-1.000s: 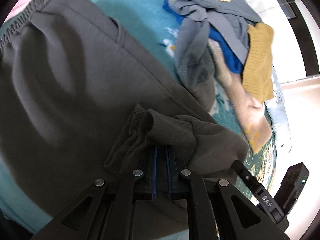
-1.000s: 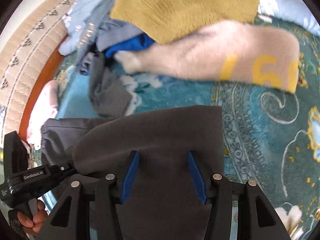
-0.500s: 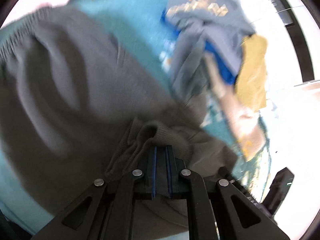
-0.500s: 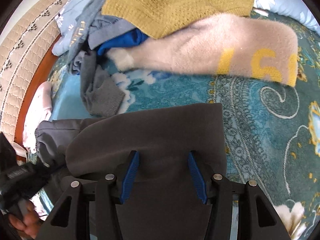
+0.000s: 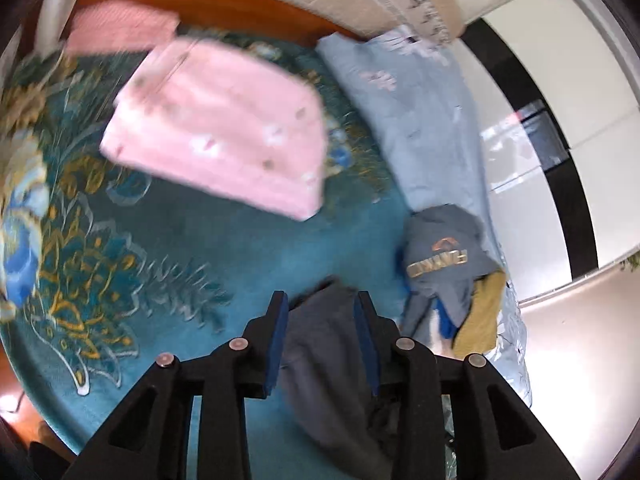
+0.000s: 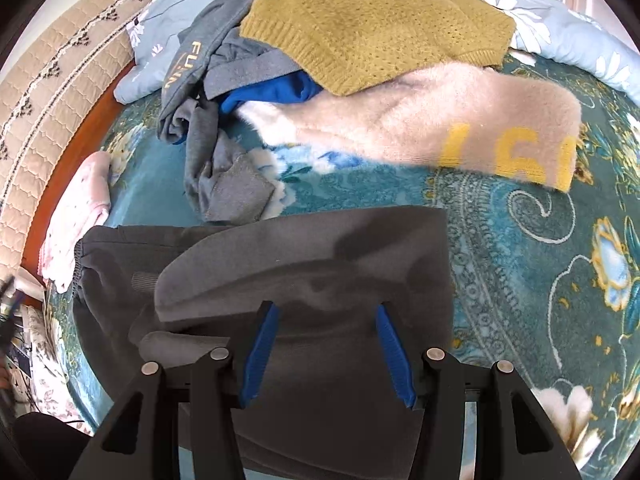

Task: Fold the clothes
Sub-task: 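Grasp the elastic waistband with the left gripper and lift it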

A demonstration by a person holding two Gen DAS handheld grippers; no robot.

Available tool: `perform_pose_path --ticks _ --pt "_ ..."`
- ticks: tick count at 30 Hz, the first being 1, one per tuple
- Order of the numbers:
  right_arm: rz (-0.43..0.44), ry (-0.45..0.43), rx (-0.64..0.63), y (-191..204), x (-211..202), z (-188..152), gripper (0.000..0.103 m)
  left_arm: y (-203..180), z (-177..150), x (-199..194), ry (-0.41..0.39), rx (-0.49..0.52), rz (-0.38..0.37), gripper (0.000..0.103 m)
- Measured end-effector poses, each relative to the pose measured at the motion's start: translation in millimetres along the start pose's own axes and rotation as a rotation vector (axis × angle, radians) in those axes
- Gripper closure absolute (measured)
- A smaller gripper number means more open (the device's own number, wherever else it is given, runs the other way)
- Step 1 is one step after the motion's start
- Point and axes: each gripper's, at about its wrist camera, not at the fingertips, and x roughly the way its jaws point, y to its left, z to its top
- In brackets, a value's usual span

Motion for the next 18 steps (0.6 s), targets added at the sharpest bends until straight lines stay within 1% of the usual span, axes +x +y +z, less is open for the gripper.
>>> perform_pose_path --ticks 1,3,5,6,7,8,10,11,13,14,15,18 --pt "-0.009 0.003 -0.015 5.2 -0.8 -0.1 0.048 11.9 -7.1 19.6 0.037 -0.023 -0.010 0.062" --pt "-0.030 0.009 -0.052 16.8 -3.6 0.0 0.048 40.7 -19.4 47.2 0.110 -0.139 -0.098 0.059" --pt "-0.046 0.001 -0.087 26.6 -9.9 0.6 0.048 68.5 -31.3 73.5 0.176 -0.250 -0.185 0.058" --pt "-0.055 -0.004 -0.098 30.3 -13.7 1.4 0.048 73.7 -33.1 76.0 0.158 -0.277 -0.226 0.053" --pt "-0.064 -0.010 -0.106 33.7 -17.5 2.4 0.048 78.6 -34.5 78.6 0.141 -0.301 -0.262 0.046" --pt "-0.073 -0.015 -0.114 37.1 -21.4 3.4 0.048 81.0 -32.6 82.5 0.138 -0.298 -0.264 0.044" --pt "-0.086 -0.023 -0.116 42.0 -29.1 4.9 0.048 81.9 -31.6 97.4 0.167 -0.285 -0.255 0.043" --pt "-0.090 -0.026 -0.117 44.3 -33.0 5.0 0.048 80.6 -31.0 105.2 0.191 -0.285 -0.266 0.043" --pt "-0.100 -0.030 -0.128 47.9 -40.0 4.3 0.048 70.8 -37.1 129.6 0.246 -0.262 -0.329 0.042" --pt "-0.107 -0.034 -0.138 49.8 -43.7 3.5 0.048 63.1 -39.2 132.4 0.271 -0.229 -0.322 0.040" --pt "-0.120 -0.039 -0.151 51.5 -47.9 2.3 0.048 57.0 -40.7 139.1 0.289 -0.186 -0.291 0.040" --pt "-0.141 -0.052 -0.170 51.4 -59.8 -3.0 0.048 54.6 -43.1 150.2 0.275 -0.187 -0.320 0.040"
